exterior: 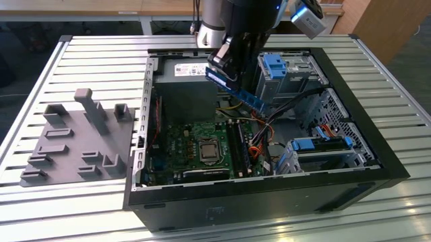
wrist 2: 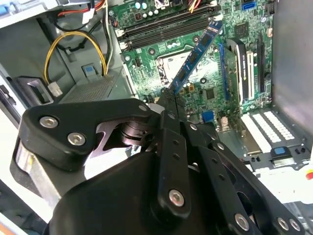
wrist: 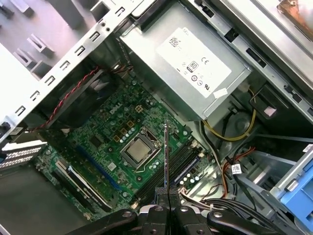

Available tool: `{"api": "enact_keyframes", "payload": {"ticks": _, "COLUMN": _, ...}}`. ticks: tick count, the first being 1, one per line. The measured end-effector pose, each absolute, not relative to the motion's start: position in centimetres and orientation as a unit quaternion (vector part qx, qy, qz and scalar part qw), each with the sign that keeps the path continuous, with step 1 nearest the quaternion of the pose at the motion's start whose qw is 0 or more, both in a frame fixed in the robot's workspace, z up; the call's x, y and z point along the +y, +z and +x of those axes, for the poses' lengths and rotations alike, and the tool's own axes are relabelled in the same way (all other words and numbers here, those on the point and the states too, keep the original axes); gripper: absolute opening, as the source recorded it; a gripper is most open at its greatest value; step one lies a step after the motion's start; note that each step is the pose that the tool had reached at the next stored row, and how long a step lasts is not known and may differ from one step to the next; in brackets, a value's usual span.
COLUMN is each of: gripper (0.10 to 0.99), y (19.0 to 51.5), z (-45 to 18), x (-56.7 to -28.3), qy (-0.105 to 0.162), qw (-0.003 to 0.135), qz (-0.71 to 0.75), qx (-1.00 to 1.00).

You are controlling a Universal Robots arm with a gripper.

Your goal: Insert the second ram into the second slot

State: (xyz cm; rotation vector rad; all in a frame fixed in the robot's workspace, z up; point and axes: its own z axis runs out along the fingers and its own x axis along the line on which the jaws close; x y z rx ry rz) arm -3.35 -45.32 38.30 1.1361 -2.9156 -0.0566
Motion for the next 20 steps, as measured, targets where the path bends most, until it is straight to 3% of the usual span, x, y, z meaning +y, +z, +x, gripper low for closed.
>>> {"api": "enact_keyframes", "payload": {"ticks": 20, "gripper": 0.118, "y": 38.26, "z": -3.35, "x": -45.31, "qy": -0.018, "qw": 0.004, "qz": 0.241, "qx": -0.970}}
